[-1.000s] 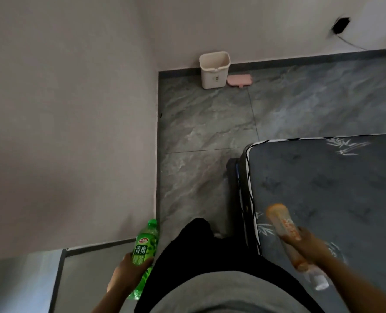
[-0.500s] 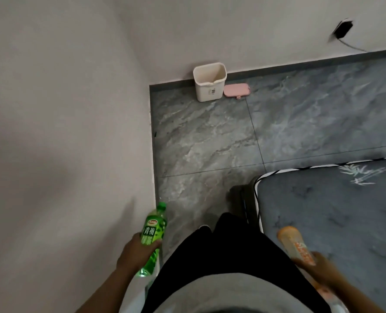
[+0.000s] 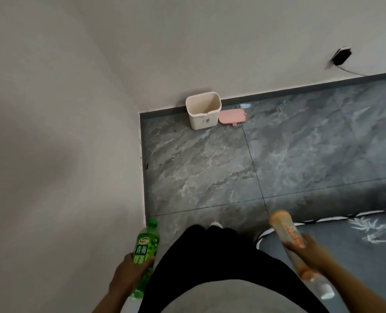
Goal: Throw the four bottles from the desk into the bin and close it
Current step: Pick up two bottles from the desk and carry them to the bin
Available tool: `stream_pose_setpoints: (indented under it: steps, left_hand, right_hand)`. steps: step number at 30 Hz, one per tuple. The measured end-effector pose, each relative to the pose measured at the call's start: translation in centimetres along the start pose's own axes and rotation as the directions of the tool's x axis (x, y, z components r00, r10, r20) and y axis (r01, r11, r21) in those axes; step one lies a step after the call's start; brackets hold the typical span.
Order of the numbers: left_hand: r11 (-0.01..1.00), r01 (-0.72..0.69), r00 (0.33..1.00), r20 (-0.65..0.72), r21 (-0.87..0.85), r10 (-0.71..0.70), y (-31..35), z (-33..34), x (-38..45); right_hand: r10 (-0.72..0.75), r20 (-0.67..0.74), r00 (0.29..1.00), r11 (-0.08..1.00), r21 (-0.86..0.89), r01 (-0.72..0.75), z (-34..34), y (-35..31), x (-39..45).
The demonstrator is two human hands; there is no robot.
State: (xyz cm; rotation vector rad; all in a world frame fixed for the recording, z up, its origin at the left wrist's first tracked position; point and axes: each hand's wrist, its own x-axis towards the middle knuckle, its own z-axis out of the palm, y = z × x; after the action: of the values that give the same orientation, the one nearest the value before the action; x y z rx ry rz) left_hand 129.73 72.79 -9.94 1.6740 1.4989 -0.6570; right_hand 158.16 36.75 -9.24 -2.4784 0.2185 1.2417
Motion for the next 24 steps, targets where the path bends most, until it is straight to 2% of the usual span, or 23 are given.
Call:
stream_pose_setpoints:
  steps: [3,5,9,14,19,22,24]
  left_hand:
    - [0.999,0.036,0.999,0.016,-0.001,-0.036,2.1,-1.4,1.7]
    - [0.997,0.07,0.997,0.027,-0.019,-0.07,3.8,-2.3,2.9]
    - [0.997,0.081,0.996,0.036,-0.006,-0.08,8.1,-4.8,6.5]
    - [1.0,-0.022,0.995,0.096,0.021,0.02,15.1,-9.1,11.3]
    - [0.991,-0.128,0.987,0.098,0.031,0.124,22.9,-12.2,14.8]
    - [0.989,-0.145,0.985,0.104,0.038,0.14,26.9,-12.9,16.5]
    - [0.989,-0.143,0.982,0.129,0.039,0.137,29.2,-13.0,17.5]
  right_hand:
    - [-0.09,0.048,0.995,0.995,-0.046,0.092,-2.3,-4.6,2.2]
    - [-0.094,0.049,0.994,0.993,-0.07,0.097,-3.3,-7.2,3.4]
    - [0.016,0.095,0.995,0.998,-0.055,-0.011,-4.5,-11.2,5.9]
    - [0.082,0.101,0.992,0.994,-0.074,-0.075,-5.3,-13.1,8.0]
    - [0.158,0.187,0.97,0.987,0.004,-0.161,-7.2,-14.2,9.6]
    - [0.235,0.163,0.958,0.966,0.071,-0.248,-8.9,-16.3,10.6]
    - [0.244,0.15,0.958,0.964,0.068,-0.256,-10.2,-17.6,11.8]
